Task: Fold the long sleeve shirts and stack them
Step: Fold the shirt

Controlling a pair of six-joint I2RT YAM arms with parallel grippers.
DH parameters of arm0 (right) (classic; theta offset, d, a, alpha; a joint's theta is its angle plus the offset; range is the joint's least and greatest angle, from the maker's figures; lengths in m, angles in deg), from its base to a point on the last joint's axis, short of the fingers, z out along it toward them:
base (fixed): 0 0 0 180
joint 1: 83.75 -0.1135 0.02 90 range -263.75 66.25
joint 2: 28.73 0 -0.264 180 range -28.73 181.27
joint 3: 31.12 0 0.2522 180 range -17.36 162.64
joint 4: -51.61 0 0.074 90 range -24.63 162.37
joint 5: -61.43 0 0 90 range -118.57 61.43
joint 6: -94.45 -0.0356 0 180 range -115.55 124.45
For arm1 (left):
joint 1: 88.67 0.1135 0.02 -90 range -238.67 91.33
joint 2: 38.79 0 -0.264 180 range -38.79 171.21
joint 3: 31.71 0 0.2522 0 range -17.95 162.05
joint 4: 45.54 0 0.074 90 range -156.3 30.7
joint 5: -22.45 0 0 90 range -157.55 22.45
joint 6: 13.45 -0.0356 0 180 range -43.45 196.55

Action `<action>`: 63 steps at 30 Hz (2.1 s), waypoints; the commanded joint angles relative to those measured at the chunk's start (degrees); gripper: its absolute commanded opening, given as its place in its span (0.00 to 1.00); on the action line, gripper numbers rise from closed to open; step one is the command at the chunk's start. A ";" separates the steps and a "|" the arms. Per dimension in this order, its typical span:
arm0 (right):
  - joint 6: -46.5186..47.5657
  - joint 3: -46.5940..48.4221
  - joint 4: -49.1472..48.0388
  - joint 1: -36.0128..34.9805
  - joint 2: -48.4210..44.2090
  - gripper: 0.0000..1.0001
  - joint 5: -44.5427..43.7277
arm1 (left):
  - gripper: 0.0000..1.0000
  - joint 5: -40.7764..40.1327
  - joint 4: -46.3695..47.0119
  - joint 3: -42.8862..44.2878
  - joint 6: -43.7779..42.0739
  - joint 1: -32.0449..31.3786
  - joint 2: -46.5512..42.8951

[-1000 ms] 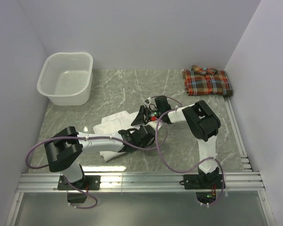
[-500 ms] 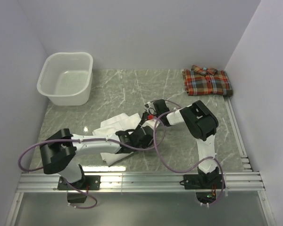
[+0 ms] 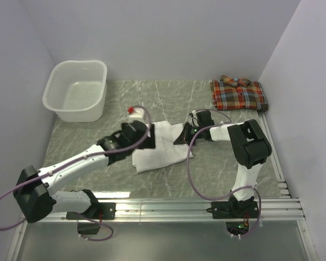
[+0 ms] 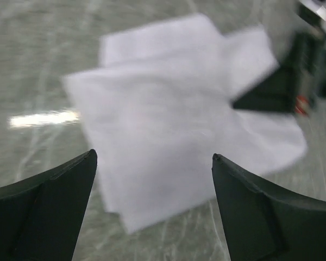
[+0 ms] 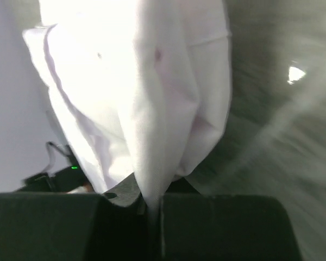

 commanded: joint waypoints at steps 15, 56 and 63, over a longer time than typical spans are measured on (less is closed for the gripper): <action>37.07 24.93 45.86 7.67 -8.27 0.00 -29.68 | 0.91 9.12 -6.80 1.39 -0.90 32.90 -2.41; 32.86 62.29 75.67 -33.19 33.21 0.01 -99.14 | 0.87 14.74 -6.19 0.16 1.56 43.09 -5.30; 34.70 62.47 72.60 -38.82 33.48 0.18 -97.65 | 0.86 15.35 -5.84 -0.28 1.91 44.41 -5.57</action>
